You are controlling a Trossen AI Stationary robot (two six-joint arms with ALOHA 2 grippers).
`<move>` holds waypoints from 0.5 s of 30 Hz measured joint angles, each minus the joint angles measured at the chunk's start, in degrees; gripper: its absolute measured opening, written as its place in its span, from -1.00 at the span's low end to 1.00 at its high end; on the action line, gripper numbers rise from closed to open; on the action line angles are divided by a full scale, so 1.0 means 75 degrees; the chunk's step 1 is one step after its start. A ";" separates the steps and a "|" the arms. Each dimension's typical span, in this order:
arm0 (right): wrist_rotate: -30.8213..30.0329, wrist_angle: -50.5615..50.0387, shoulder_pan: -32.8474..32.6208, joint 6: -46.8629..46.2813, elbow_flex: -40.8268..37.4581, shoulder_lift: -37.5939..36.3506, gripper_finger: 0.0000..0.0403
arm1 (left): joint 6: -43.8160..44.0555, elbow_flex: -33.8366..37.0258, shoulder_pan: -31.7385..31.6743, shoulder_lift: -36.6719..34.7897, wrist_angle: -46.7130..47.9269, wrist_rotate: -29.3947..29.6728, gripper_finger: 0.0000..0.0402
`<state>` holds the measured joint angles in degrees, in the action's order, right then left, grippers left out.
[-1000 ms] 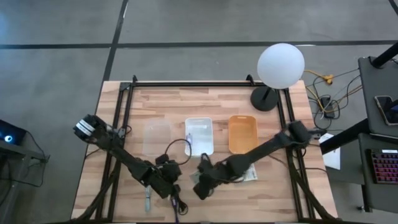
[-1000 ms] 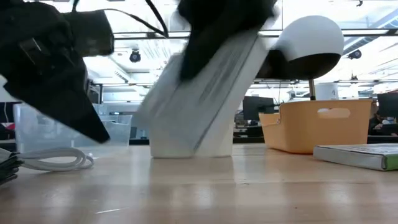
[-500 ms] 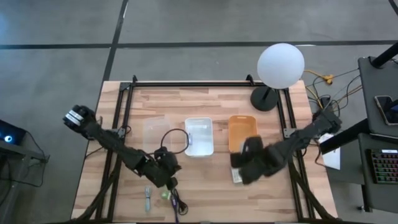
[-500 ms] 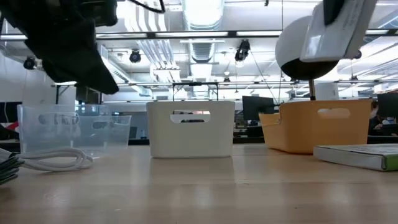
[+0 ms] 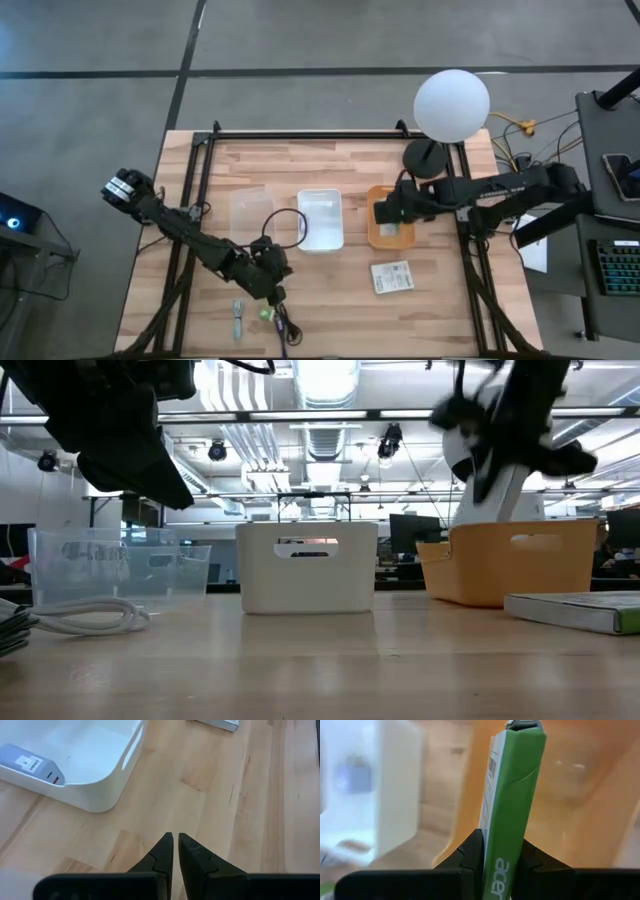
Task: Pick and place items into bin
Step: Put the left white card reader box into the orange bin
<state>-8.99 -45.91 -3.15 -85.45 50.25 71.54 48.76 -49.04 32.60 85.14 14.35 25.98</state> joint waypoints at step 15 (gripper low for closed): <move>0.0305 0.0791 0.0662 0.0420 -0.0774 0.0126 -0.10 | 0.0006 -0.0003 -0.0264 -0.0002 0.0009 0.0108 -0.94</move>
<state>-6.70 -39.97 1.81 -82.30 44.45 72.49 48.80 -49.06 30.62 85.13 14.41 26.79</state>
